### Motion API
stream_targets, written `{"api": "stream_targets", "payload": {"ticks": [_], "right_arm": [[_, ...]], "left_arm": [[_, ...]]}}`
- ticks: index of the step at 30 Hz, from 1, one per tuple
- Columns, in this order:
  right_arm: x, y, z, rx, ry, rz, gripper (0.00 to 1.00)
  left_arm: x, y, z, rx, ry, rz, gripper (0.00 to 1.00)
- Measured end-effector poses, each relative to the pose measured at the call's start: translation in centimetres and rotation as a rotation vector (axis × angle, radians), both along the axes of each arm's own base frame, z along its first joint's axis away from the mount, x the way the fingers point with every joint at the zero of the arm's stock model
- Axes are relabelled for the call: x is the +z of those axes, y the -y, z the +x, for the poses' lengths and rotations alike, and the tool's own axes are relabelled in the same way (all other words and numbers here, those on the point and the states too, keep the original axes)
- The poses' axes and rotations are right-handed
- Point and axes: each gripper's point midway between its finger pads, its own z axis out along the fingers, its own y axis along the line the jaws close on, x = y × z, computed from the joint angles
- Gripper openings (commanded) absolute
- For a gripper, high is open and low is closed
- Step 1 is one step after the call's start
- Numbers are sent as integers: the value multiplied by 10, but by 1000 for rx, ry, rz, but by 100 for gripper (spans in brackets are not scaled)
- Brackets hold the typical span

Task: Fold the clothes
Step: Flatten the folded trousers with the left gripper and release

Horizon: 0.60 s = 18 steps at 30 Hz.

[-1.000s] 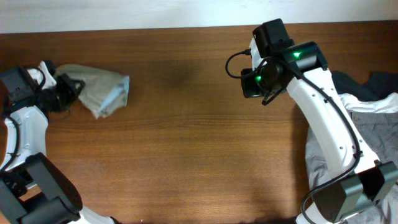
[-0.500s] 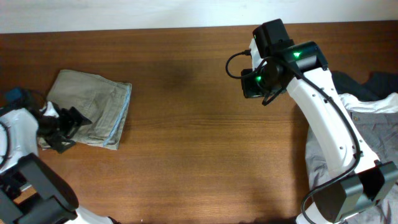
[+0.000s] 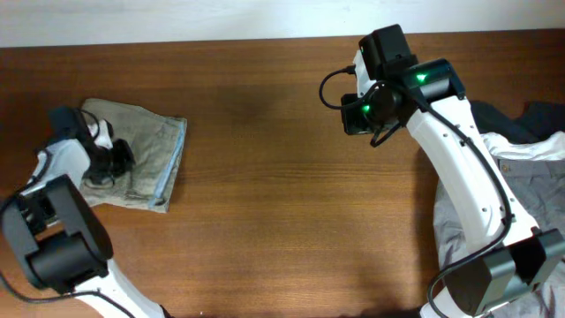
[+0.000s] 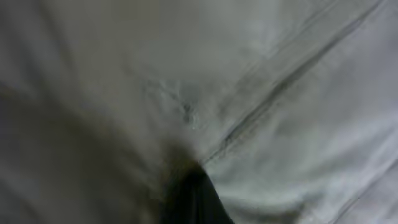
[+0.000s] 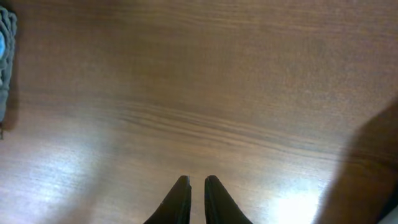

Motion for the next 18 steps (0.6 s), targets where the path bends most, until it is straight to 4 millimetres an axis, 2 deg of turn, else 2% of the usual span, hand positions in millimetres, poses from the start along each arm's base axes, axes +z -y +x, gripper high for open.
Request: {"api": "stream_targets", "payload": {"ticks": [2, 5, 8, 10, 12, 14, 17, 18], "right_arm": [[1, -1, 2, 0, 10, 4, 13], [3, -2, 6, -3, 28, 11, 13], [4, -3, 9, -3, 38, 14, 13], [4, -3, 9, -3, 39, 14, 13], [4, -3, 9, -3, 37, 14, 13], [4, -3, 9, -3, 37, 14, 12], [4, -3, 9, -3, 39, 14, 12], [4, -3, 9, -3, 39, 14, 13]], "left_arm": [[-2, -7, 22, -6, 77, 28, 0], [-4, -15, 76, -38, 272, 60, 0], [-4, -9, 110, -76, 413, 40, 0], [-4, 1, 131, -93, 499, 23, 1], [-3, 6, 137, -98, 517, 19, 3], [-1, 13, 141, -110, 508, -8, 19], [4, 30, 130, -139, 404, -91, 28], [7, 38, 120, -157, 352, -115, 30]]}}
